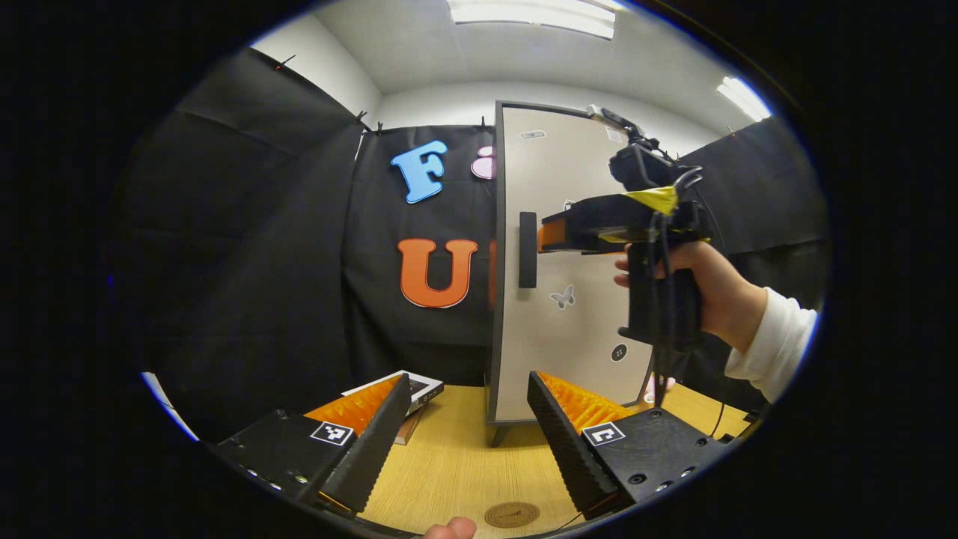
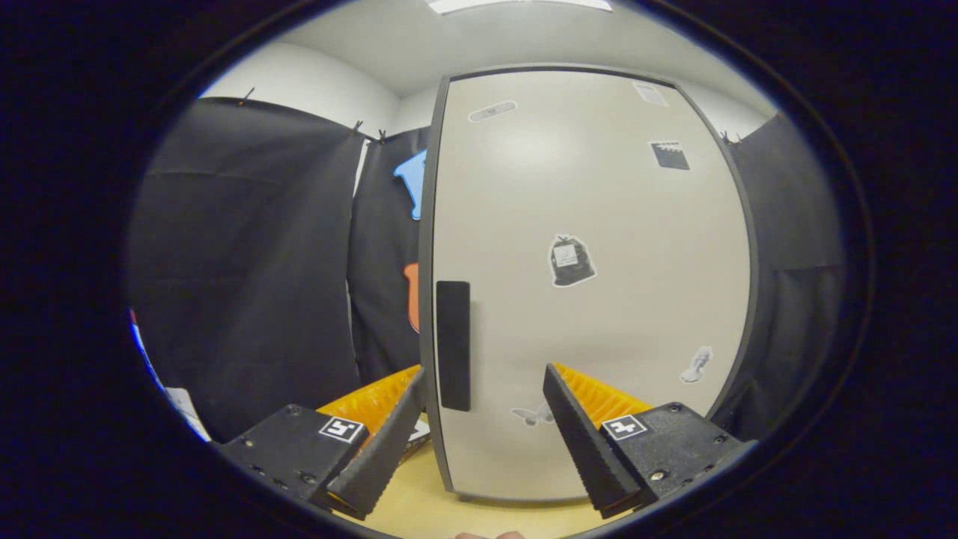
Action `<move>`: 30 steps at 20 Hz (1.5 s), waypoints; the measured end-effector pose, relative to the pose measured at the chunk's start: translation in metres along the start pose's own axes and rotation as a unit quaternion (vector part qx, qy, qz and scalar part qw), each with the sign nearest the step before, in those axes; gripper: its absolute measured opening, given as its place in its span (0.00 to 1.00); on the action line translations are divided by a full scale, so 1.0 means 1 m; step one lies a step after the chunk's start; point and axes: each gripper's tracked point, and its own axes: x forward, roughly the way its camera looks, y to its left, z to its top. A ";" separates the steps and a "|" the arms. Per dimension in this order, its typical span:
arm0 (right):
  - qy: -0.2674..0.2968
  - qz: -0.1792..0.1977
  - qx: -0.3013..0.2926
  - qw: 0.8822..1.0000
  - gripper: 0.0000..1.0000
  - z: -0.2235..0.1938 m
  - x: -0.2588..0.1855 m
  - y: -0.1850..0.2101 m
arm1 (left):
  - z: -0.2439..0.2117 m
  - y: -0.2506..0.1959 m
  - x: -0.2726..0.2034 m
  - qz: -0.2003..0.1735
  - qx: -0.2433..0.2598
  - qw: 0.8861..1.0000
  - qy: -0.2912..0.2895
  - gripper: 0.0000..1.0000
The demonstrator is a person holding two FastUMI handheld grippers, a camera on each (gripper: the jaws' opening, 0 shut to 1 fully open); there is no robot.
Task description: Open the cabinet door with the right hand, grasp the bottle in the cabinet with the left hand and place it on the coaster, then close the cabinet door with the right hand.
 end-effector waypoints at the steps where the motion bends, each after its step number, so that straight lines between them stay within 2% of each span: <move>1: 0.007 0.002 0.000 1.000 1.00 -0.002 0.012 0.007 | -0.001 0.005 0.001 0.002 0.000 1.000 0.001 0.95; 4: 0.026 -0.003 0.006 1.000 0.97 -0.009 0.038 0.019 | -0.004 0.017 0.002 0.006 -0.003 1.000 0.003 0.95; 5: 0.029 -0.006 0.008 1.000 0.99 -0.009 0.046 0.022 | -0.004 0.021 0.001 0.008 -0.004 1.000 0.003 0.95; 9: 0.028 -0.028 -0.001 0.999 0.83 -0.006 0.060 0.022 | -0.003 0.033 0.002 0.012 -0.012 1.000 0.002 0.95; 11: 0.022 -0.042 -0.005 0.999 0.72 -0.003 0.062 0.021 | -0.004 0.037 0.003 0.014 -0.014 1.000 0.004 0.95; 13: 0.019 -0.048 -0.002 0.999 0.68 -0.002 0.064 0.020 | -0.004 0.037 0.004 0.012 -0.016 1.000 0.004 0.95; 14: 0.018 -0.053 -0.004 0.998 0.61 -0.001 0.065 0.019 | -0.002 0.038 0.004 0.012 -0.017 1.000 0.003 0.95; 15: 0.018 -0.062 -0.006 0.998 0.61 -0.002 0.064 0.016 | -0.002 0.037 0.005 0.011 -0.017 1.000 0.001 0.95; 18: 0.015 -0.060 0.004 0.998 0.41 -0.002 0.063 0.019 | 0.000 0.034 0.004 0.008 -0.015 1.000 -0.003 0.95; 20: 0.016 -0.059 0.005 0.998 0.40 -0.002 0.065 0.018 | 0.001 0.034 0.003 0.007 -0.015 1.000 -0.004 0.95; 21: 0.016 -0.060 0.005 0.998 0.36 -0.002 0.064 0.017 | 0.001 0.033 0.002 0.006 -0.015 1.000 -0.004 0.95; 22: 0.017 -0.057 0.007 0.998 0.38 -0.003 0.065 0.017 | 0.001 0.032 0.001 0.005 -0.016 1.000 -0.003 0.95; 30: 0.019 -0.049 0.003 0.999 0.24 -0.003 0.059 0.017 | 0.003 0.026 -0.002 -0.004 -0.016 1.000 -0.005 0.95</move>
